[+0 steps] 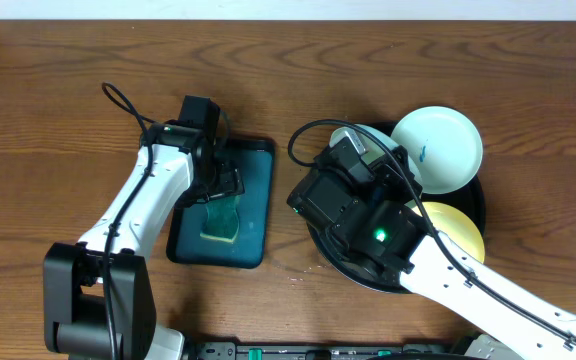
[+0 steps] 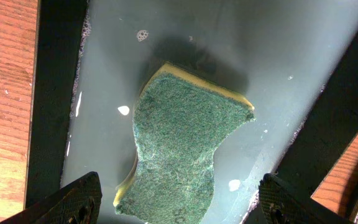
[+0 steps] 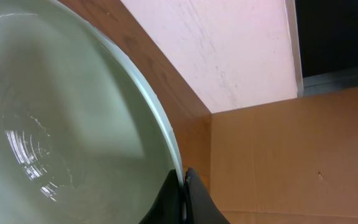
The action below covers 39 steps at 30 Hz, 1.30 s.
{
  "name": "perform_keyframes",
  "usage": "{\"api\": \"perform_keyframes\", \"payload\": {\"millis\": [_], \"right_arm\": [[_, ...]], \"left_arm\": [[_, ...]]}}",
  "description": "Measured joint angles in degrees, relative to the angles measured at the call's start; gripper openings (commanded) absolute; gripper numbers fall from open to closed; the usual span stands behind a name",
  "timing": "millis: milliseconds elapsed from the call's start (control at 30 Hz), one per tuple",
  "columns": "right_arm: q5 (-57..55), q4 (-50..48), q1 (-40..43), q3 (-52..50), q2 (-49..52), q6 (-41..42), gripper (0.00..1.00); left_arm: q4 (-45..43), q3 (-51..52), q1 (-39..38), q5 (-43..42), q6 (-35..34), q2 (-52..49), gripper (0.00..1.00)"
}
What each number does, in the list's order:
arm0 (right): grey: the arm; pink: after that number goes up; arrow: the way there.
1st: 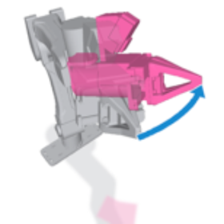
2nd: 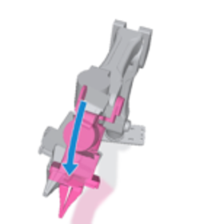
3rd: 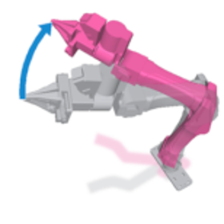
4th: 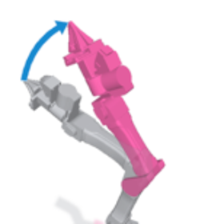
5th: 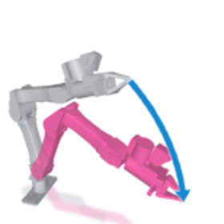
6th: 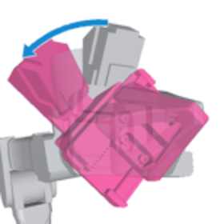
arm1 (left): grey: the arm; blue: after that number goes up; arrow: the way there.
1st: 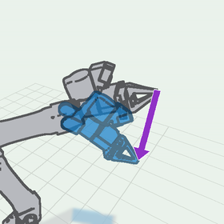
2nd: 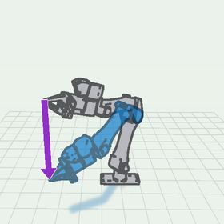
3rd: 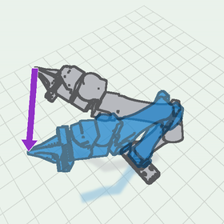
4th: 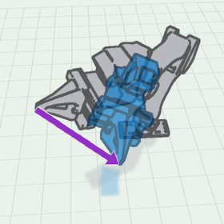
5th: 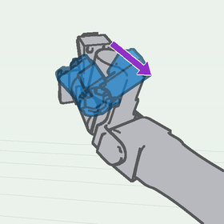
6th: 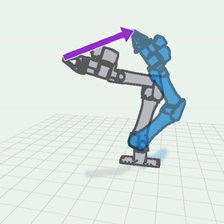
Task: Clean dirty plates on tray and stack at the side
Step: 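Carry the mint plate with the right gripper to the table's right side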
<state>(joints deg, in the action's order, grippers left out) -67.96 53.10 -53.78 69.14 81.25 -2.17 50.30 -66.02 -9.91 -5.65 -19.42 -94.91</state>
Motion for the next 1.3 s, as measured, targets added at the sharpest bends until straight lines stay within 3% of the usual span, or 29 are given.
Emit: {"api": "perform_keyframes", "payload": {"millis": [433,667,800,867,1100,1300], "right_arm": [[3.93,-0.94,3.56,0.0,0.0,0.02,0.01],[5.68,1.9,4.68,0.0,0.0,5.4,0.01],[13.6,3.3,11.54,0.0,0.0,13.42,0.01],[20.52,3.15,17.42,0.0,0.0,15.3,0.01],[55.08,1.22,52.76,-0.07,-1.14,15.93,0.01],[72.15,-0.74,80.43,-0.11,-0.98,15.8,0.01]], "left_arm": [[0.0,0.0,0.0,0.0,0.0,0.0,0.82],[0.0,0.0,0.0,0.0,0.0,0.0,0.82],[0.02,0.0,0.0,0.0,0.0,0.0,0.82],[-0.02,0.0,0.0,0.0,-0.02,0.0,0.82],[0.0,0.0,0.0,0.0,0.0,0.0,0.82],[0.0,0.0,0.0,-0.04,0.0,0.0,0.83]]}}
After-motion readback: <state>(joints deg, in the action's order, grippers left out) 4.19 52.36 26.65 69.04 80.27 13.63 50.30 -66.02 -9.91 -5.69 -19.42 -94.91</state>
